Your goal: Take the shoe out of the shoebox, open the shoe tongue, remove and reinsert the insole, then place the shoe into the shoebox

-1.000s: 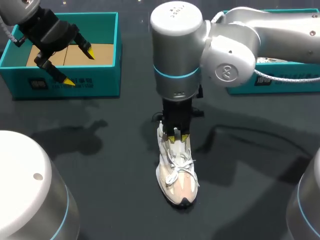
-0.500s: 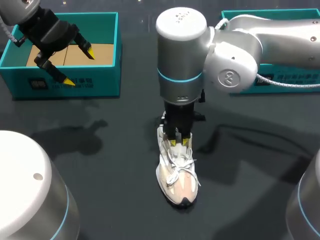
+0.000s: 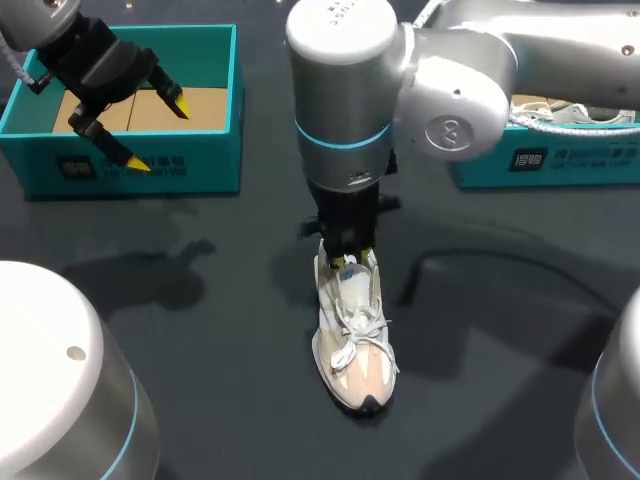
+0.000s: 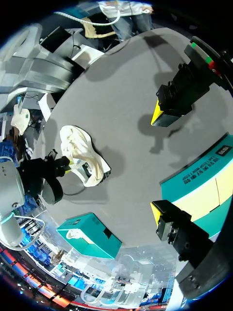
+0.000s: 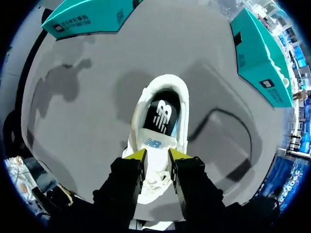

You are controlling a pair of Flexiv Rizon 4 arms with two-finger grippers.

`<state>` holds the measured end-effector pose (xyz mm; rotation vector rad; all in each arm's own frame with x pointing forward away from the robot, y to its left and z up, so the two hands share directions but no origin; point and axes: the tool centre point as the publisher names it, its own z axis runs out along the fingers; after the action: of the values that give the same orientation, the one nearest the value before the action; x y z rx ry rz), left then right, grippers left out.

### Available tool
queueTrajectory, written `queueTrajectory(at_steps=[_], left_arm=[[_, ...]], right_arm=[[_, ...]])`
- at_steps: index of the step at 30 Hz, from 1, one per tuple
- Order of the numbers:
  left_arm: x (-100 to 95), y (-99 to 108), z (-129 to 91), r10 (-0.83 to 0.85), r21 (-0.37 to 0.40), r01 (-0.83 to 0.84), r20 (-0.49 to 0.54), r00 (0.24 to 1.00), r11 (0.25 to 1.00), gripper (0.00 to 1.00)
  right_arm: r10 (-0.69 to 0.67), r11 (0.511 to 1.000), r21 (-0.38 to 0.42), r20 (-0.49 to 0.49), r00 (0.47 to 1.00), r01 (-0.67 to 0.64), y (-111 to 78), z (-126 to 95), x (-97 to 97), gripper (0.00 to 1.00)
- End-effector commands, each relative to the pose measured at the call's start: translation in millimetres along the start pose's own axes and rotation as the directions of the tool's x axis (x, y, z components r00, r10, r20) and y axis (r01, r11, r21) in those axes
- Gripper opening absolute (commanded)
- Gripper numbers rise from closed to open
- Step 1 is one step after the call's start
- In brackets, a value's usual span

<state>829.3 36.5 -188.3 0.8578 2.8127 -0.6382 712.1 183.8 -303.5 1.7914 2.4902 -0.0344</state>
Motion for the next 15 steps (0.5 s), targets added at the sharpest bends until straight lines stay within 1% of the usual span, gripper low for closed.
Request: queueTrajectory(at_steps=[1,2,5,7,8,9,10,11,13,14,15], left_arm=[[-0.2,0,0,0.001,-0.002,-0.001,-0.002,1.000,1.000,1.00],[-0.2,0,0,0.001,-0.002,-0.001,-0.002,1.000,1.000,1.00],[-0.2,0,0,0.001,-0.002,-0.001,-0.002,1.000,1.000,1.00],[-0.2,0,0,0.001,-0.002,-0.001,-0.002,1.000,1.000,1.00],[-0.2,0,0,0.001,-0.002,-0.001,-0.002,1.000,1.000,1.00],[-0.2,0,0,0.001,-0.002,-0.001,-0.002,1.000,1.000,1.00],[-0.2,0,0,0.001,-0.002,-0.001,-0.002,1.000,1.000,1.00],[-0.2,0,0,0.001,-0.002,-0.001,-0.002,1.000,1.000,1.00],[-0.2,0,0,0.001,-0.002,-0.001,-0.002,1.000,1.000,1.00],[-0.2,0,0,0.001,-0.002,-0.001,-0.002,1.000,1.000,1.00],[-0.2,0,0,0.001,-0.002,-0.001,-0.002,1.000,1.000,1.00]], right_arm=[[-0.159,0.987,0.009,0.096,0.983,0.159,8.3,-26,-1.9,0.40],[-0.176,0.984,0.007,0.103,0.979,0.177,9.0,-29,-3.9,0.44],[-0.286,0.957,-0.016,0.115,0.951,0.290,10.9,-37,-10.9,0.46],[-0.372,0.926,-0.023,0.121,0.920,0.377,11.5,-42,-15.3,0.49],[-0.411,0.908,-0.039,0.120,0.904,0.418,11.5,-44,-17.3,0.57],[-0.450,0.887,-0.055,0.120,0.885,0.458,11.9,-47,-19.6,0.83],[-0.491,0.865,-0.054,0.119,0.863,0.500,12.6,-48,-21.1,0.97],[-0.531,0.840,-0.053,0.123,0.838,0.540,13.7,-49,-21.9,1.00],[-0.605,0.783,-0.086,0.123,0.787,0.615,17.8,-51,-25.5,1.00],[-0.665,0.732,-0.098,0.112,0.739,0.674,19.7,-51,-26.5,1.00],[-0.732,0.670,-0.096,0.078,0.676,0.736,22.3,-50,-27.2,1.00]])
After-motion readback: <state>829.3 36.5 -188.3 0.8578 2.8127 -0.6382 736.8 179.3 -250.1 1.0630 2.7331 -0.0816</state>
